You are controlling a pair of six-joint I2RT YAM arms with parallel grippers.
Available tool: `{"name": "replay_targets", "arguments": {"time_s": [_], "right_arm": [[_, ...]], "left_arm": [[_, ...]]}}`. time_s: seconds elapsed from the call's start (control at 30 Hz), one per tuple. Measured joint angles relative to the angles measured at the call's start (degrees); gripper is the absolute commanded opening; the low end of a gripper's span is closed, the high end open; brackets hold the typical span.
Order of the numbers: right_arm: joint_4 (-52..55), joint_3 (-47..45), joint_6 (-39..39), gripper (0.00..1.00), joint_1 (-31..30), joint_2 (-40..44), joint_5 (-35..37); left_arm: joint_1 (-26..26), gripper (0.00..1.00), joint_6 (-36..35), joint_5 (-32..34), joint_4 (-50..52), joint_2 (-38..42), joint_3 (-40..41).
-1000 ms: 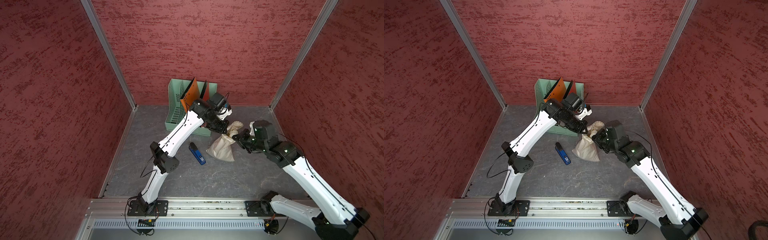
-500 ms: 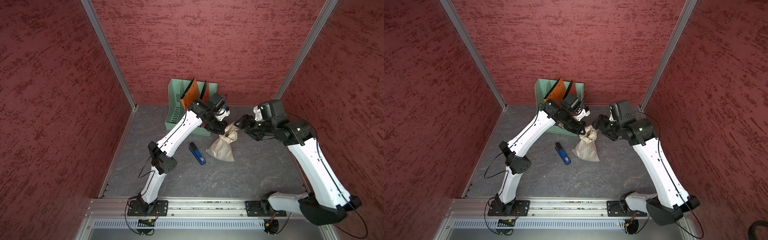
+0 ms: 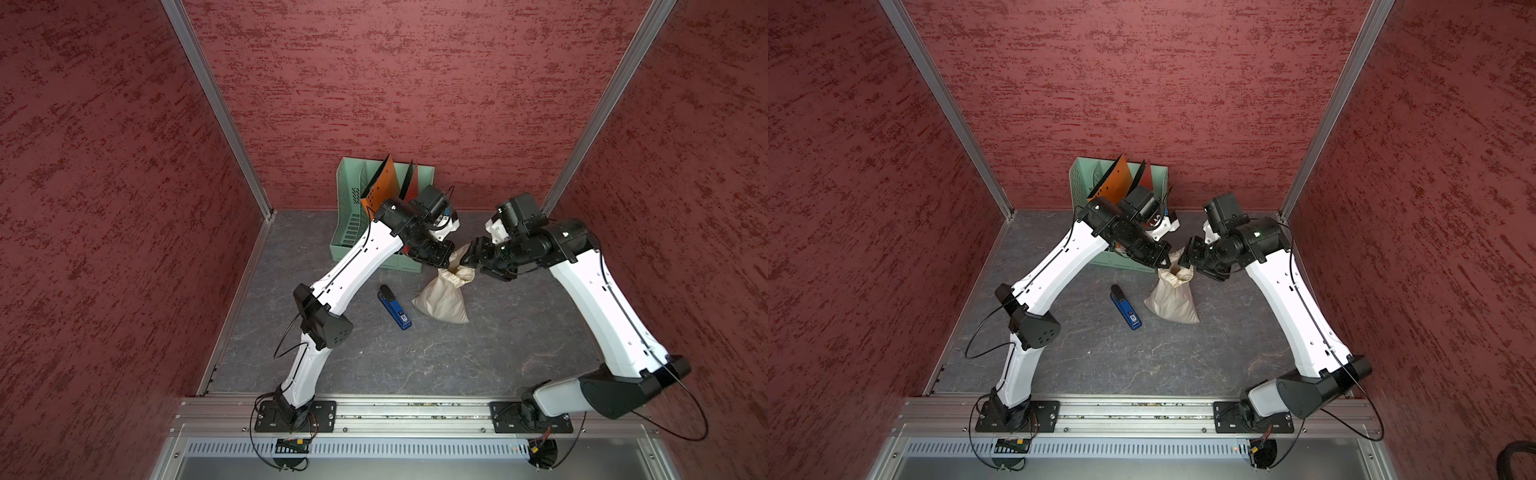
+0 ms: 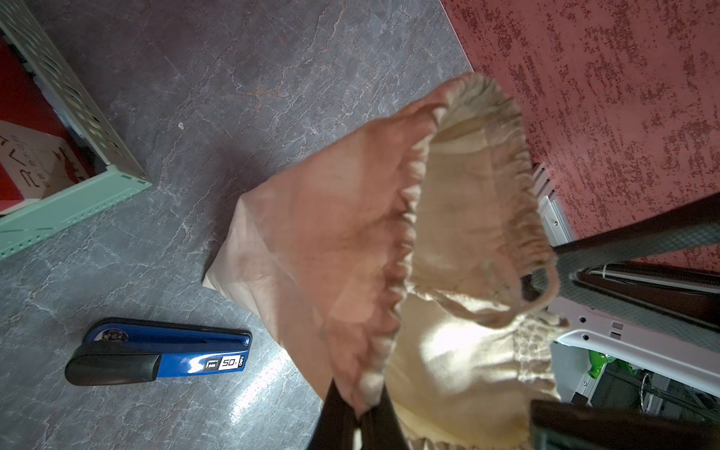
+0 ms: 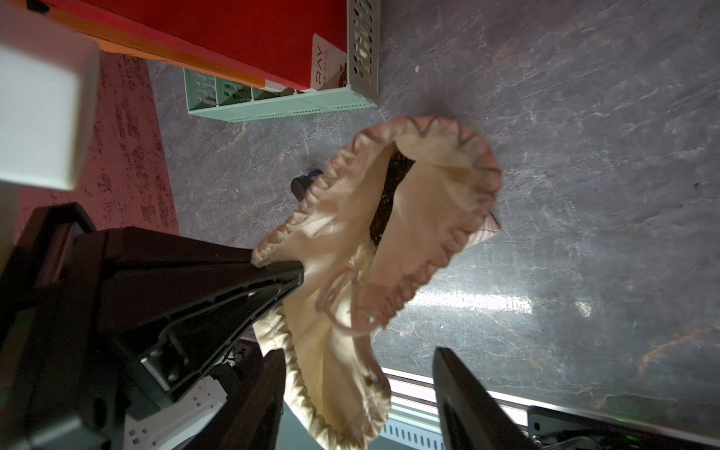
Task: Close the soil bag
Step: Adjust the soil bag at the center of the board.
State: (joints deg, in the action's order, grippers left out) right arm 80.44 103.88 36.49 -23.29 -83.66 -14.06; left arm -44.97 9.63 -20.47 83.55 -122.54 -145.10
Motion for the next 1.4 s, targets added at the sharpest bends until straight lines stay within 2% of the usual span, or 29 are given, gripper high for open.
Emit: {"name": "replay_targets", "arguments": {"time_s": [0.13,0.23,0.37,0.57,0.7,0.8,0.93,0.97,1.0,1.07,1.2,1.3,1.4], "right_arm": [[0.0,0.0,-1.5,0.50,0.7,-2.5,-0.4],[0.0,0.1,-2.5,0.37,1.4,-4.6,-0.5],[0.4,2.1,-3.0,0.00,2.0,-6.5,0.1],[4.7,9.4,-4.7,0.00,2.1,-7.2,3.3],[5.7,10.6,-5.3,0.00,2.1,-7.2,4.0],[4.7,8.9,-5.4,0.00,2.1,-6.9,3.6],[2.4,1.7,-5.0,0.00,2.1,-5.5,1.7],[1.7,0.0,-5.0,0.02,2.1,-5.2,1.0],[1.1,-1.2,-4.9,0.14,2.1,-5.0,0.3],[0.5,-1.6,-5.4,0.29,2.1,-4.8,-0.5],[1.4,3.3,-6.8,0.54,2.1,-5.9,-1.4],[3.1,11.8,-8.6,0.63,2.1,-9.1,-1.7],[5.9,19.5,-10.9,0.66,2.1,-13.3,-1.5]], "left_arm": [[0.0,0.01,0.2,0.0,0.0,0.0,0.0],[0.0,0.01,0.2,0.1,0.0,0.0,0.0],[0.2,0.01,0.2,1.1,0.0,0.3,0.0],[2.4,0.00,0.4,2.7,-0.1,3.8,2.3],[5.6,0.01,1.0,3.1,-0.7,8.2,6.8],[6.6,0.02,1.2,2.9,-2.4,10.5,10.6],[6.6,0.02,1.5,2.4,-4.9,13.5,17.3],[6.5,0.02,1.5,2.2,-5.4,14.0,18.8],[6.5,0.02,1.7,1.9,-6.1,14.4,20.1],[6.5,0.02,1.7,1.9,-6.9,14.6,21.2],[6.4,0.02,1.7,1.3,-7.8,14.7,21.4],[6.3,0.02,1.6,1.1,-7.8,14.7,21.4],[6.3,0.02,1.6,1.1,-7.8,14.8,21.4]]}}
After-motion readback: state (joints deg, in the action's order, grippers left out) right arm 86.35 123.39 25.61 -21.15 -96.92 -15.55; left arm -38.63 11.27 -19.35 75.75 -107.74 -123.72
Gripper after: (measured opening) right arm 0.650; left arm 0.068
